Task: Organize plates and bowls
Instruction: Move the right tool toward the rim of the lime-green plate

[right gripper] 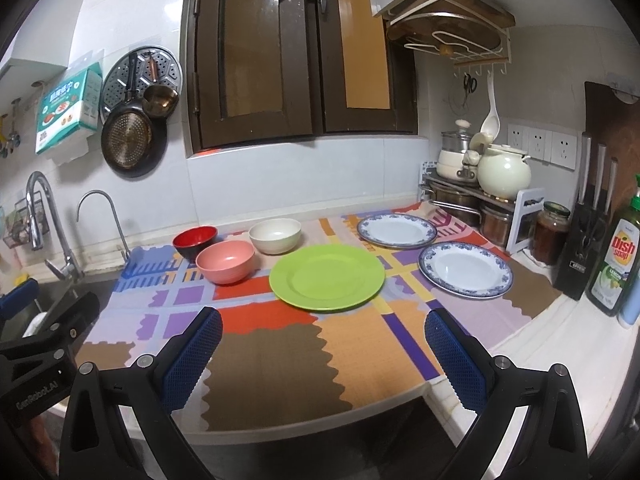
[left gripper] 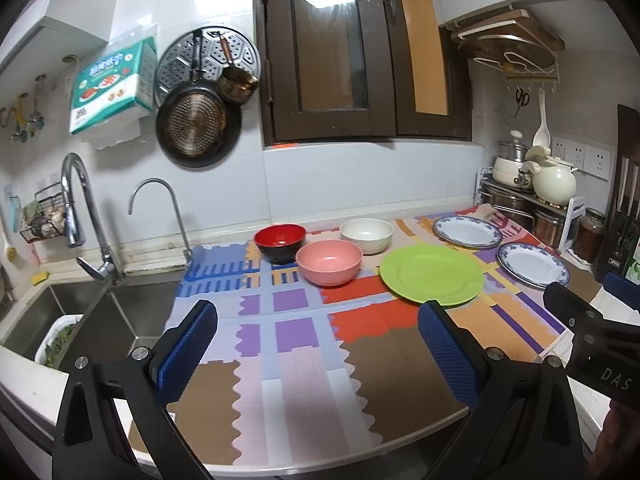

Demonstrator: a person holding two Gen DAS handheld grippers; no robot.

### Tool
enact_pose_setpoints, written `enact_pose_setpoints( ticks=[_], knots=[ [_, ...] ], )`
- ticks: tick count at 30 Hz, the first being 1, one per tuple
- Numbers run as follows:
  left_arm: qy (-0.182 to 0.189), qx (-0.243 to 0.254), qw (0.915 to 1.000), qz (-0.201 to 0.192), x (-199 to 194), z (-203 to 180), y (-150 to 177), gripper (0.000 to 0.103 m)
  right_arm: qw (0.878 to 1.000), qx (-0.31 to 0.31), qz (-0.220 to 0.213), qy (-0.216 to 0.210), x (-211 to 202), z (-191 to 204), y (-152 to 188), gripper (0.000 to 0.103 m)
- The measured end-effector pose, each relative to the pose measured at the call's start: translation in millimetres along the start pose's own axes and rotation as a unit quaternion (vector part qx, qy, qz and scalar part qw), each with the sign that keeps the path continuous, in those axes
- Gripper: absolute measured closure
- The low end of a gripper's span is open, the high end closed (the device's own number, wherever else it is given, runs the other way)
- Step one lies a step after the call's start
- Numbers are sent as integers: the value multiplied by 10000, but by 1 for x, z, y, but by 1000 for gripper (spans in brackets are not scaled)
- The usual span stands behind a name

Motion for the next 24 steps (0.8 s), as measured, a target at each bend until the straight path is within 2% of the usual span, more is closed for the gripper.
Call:
enact_pose_setpoints(
  ticks=[10,15,24],
  knots=[
    [60,51,9999,93,59,-13,-19,2,9999,-4,20,121,44,-5,-16,1],
    [75,59,9998,148,99,-24,-32,3,9999,18,36,98,87,-12,-34,1],
    [16,66,9986,516,171,-41,-44,8,9998,-10,204,13,162,-23,-56,1]
  ],
)
Point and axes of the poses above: each gripper's, at about its wrist camera, not at the fingertips, and x roughly the way its jaws point, z to its left, y to its underside, the point moved 2 cm from there along x, roughly the way its jaws point, and after that the axes turned 12 degrees about y, right-handed, at the moved point
